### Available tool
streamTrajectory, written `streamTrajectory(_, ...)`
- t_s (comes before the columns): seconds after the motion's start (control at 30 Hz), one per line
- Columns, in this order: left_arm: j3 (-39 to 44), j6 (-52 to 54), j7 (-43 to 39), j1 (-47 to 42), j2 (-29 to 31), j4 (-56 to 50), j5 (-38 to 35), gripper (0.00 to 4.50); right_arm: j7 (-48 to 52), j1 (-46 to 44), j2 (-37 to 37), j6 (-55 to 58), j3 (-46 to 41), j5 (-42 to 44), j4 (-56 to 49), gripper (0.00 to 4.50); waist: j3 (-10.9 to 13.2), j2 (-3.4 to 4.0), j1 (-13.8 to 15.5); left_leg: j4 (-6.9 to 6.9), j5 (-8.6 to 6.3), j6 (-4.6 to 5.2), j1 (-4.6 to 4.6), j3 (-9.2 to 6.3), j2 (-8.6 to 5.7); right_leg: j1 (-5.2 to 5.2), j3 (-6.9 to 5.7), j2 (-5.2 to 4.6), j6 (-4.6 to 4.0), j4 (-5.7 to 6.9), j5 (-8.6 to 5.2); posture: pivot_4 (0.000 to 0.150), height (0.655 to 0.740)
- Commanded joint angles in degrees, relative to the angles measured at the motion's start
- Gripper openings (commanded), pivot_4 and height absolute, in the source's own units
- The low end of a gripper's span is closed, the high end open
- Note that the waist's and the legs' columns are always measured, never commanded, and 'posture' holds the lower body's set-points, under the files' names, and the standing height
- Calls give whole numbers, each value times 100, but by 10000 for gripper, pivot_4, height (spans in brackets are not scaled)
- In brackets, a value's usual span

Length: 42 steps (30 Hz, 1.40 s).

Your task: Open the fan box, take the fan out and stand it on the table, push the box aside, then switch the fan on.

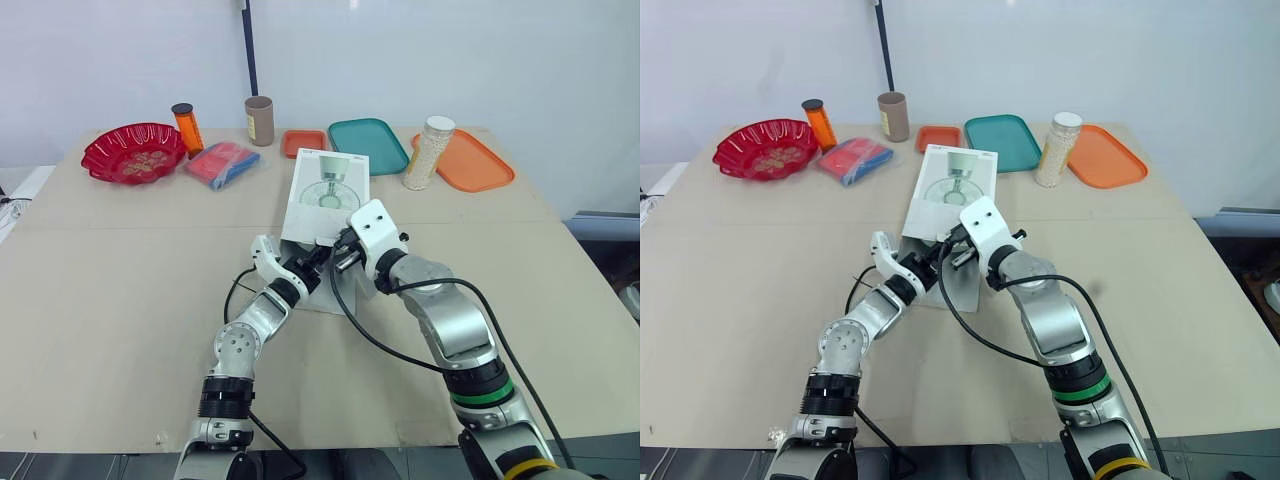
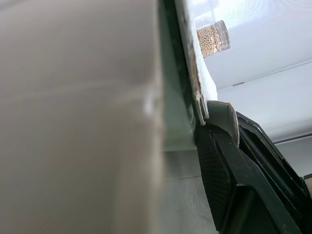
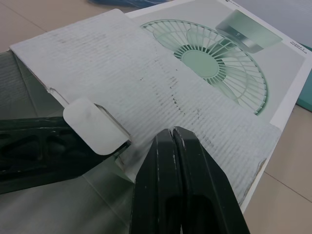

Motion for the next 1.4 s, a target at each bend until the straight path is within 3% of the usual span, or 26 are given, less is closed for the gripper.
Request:
streamTrajectory(0.03, -117, 62, 214, 446, -599, -328, -99, 12818, 90, 150, -41, 266, 145, -13, 113, 0, 0, 0, 0, 0, 0, 0, 0, 0, 0, 0, 0, 0, 0, 0, 0, 1500, 7400)
streamTrajectory(0.73, -163, 1214, 1346, 1277, -40, -1712, -1046, 12818, -169, -231, 112, 763, 40, -87, 72, 0, 5, -8, -8, -6, -1, 0, -4, 1, 3, -7, 2, 1, -1, -3, 0, 1500, 7400)
streamTrajectory(1.4, -176, 1134, 1814, 1569, 601, -2119, -1558, 12818, -179, -642, 330, 880, -147, 98, 377, 0, 2, -11, -15, -7, -2, 0, 3, 2, 6, -5, 4, 4, -5, -4, 2, 1500, 7400)
